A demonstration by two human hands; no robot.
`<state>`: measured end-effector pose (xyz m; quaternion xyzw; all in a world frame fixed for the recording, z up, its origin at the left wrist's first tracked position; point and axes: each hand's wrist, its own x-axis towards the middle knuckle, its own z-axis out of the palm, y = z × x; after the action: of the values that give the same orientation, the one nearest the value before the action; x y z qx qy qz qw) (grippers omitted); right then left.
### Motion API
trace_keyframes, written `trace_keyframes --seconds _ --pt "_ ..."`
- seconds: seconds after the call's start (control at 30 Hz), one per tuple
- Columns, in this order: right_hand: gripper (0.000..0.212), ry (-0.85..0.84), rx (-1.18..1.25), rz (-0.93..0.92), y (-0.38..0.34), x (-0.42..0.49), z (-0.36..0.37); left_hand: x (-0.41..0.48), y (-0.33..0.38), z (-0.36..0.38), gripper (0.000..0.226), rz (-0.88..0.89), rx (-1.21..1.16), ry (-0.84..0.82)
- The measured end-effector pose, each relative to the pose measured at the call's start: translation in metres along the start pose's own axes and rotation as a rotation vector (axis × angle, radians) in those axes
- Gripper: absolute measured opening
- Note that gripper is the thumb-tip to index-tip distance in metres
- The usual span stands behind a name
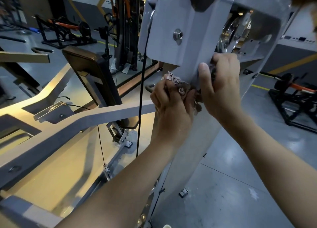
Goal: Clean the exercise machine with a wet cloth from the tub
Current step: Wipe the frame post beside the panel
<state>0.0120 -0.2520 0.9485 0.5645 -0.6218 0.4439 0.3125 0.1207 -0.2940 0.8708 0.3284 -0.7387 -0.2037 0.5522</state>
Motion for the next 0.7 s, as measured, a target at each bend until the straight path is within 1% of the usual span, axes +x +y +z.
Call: trace_keyframes --seconds 0.07,0.17,0.27,0.4,0.5,0.57,0.67,0.7 --pt "0.038 0.043 -0.009 -0.020 0.000 0.001 0.003 -0.002 -0.008 0.003 0.065 0.069 0.054 0.018" --pt "0.049 0.048 -0.019 -0.061 0.003 0.006 0.007 -0.011 -0.020 0.011 0.070 0.096 0.135 0.034" --pt "0.048 0.076 0.040 -0.057 0.007 0.009 0.019 -0.018 -0.021 0.014 0.071 0.108 0.173 0.063" --pt "0.044 0.175 0.126 -0.036 0.008 0.008 0.035 -0.014 -0.022 0.012 0.070 0.099 0.194 0.082" --pt "0.044 0.238 0.155 -0.031 0.009 0.006 0.039 -0.021 -0.021 0.010 0.068 0.041 0.131 0.079" --pt "0.044 0.254 0.170 -0.041 0.010 0.004 0.039 -0.027 -0.020 0.012 0.066 -0.007 0.029 0.080" --pt "0.044 0.230 0.161 -0.047 0.011 0.001 0.037 -0.011 -0.007 0.009 0.049 -0.204 -0.287 0.139" --pt "0.045 0.220 0.154 -0.049 0.012 0.001 0.036 0.003 -0.002 0.006 0.044 -0.295 -0.316 0.156"
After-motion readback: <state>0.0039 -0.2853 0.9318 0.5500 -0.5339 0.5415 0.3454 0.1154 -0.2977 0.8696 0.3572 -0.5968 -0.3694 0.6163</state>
